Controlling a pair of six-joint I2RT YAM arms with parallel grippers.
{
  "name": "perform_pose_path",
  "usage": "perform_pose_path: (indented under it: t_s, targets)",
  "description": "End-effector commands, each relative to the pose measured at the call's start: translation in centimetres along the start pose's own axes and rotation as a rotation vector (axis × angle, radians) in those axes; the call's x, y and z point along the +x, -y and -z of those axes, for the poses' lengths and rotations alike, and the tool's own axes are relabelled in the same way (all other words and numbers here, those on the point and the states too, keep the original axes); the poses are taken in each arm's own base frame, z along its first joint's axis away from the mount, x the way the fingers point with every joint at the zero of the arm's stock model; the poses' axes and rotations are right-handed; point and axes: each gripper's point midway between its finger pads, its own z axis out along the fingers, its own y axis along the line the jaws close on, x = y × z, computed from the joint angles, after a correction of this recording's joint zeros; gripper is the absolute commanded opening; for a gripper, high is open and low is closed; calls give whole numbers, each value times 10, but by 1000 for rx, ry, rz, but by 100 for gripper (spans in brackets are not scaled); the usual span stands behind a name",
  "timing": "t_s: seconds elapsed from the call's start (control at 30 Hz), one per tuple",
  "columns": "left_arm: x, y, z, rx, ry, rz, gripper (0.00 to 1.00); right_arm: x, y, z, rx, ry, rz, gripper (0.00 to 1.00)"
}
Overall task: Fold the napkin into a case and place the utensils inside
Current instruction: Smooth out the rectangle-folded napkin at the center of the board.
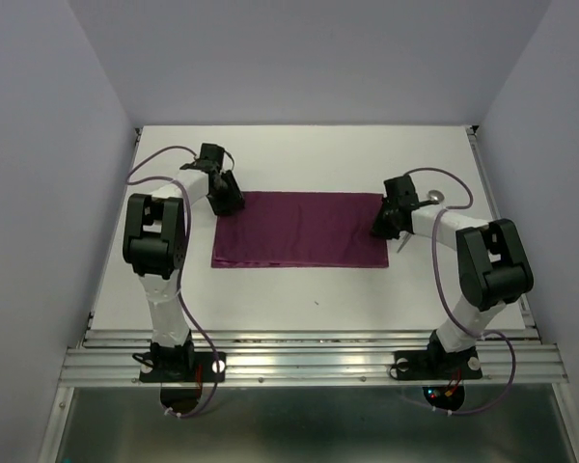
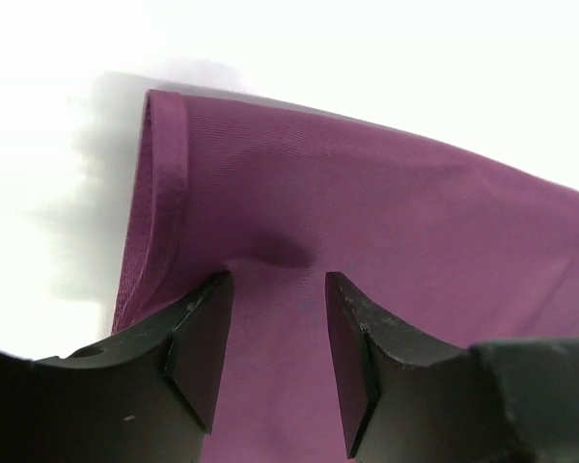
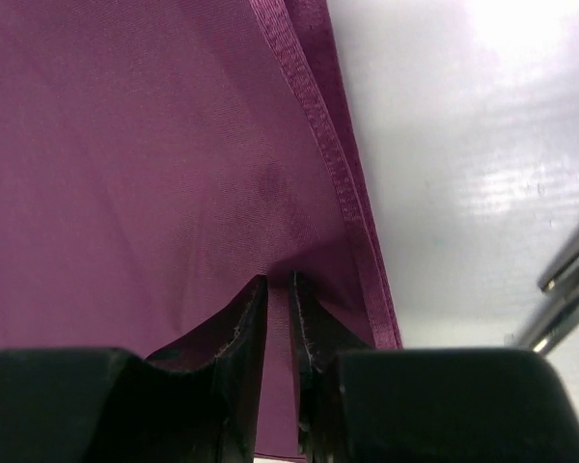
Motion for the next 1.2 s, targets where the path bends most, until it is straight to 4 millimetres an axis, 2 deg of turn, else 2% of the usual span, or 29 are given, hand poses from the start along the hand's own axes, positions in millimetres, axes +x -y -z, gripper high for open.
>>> perform_pose_path:
  t_s: [0.0, 0.03, 0.1, 0.13, 0.2, 0.27, 0.3, 0.4, 0.43, 0.53, 0.63, 0.7, 0.8, 1.17]
  targets:
    - [-17, -4, 2, -65, 8, -81, 56, 1, -3, 14, -23, 14, -47, 21]
    - [-26, -1, 13, -69, 43, -90, 57, -7, -8, 21, -37, 41, -47, 22]
    - [-33, -1, 29, -82, 69, -106, 57, -19, -12, 28, -46, 81, -38, 23]
    - [-38, -2, 45, -92, 107, -110, 58, -25, -15, 32, -52, 99, -35, 24]
    - [-37, -13, 58, -143, 135, -100, 58, -41, -22, 44, -70, 145, -32, 24]
    - [-18, -36, 71, -210, 126, -68, 58, -52, -29, 51, -86, 169, -20, 24]
    - [0, -49, 76, -230, 104, -55, 58, -53, -31, 52, -88, 169, -19, 24]
    - [33, -67, 78, -249, 63, -16, 57, -55, -34, 51, -95, 164, -13, 24]
    - [52, -76, 80, -250, 44, 16, 55, -54, -34, 50, -96, 160, -14, 24]
    - [78, -85, 83, -230, 26, 62, 53, -45, -36, 44, -101, 132, -3, 24]
    - [91, -89, 79, -220, 12, 82, 50, -43, -36, 41, -103, 125, -1, 24]
    - [95, -87, 76, -200, -1, 89, 46, -42, -36, 39, -105, 119, 1, 24]
    - [99, -88, 70, -206, -18, 90, 46, -40, -35, 39, -102, 118, 3, 24]
    - [91, -91, 63, -230, 8, 82, 42, -36, -31, 41, -102, 116, 4, 24]
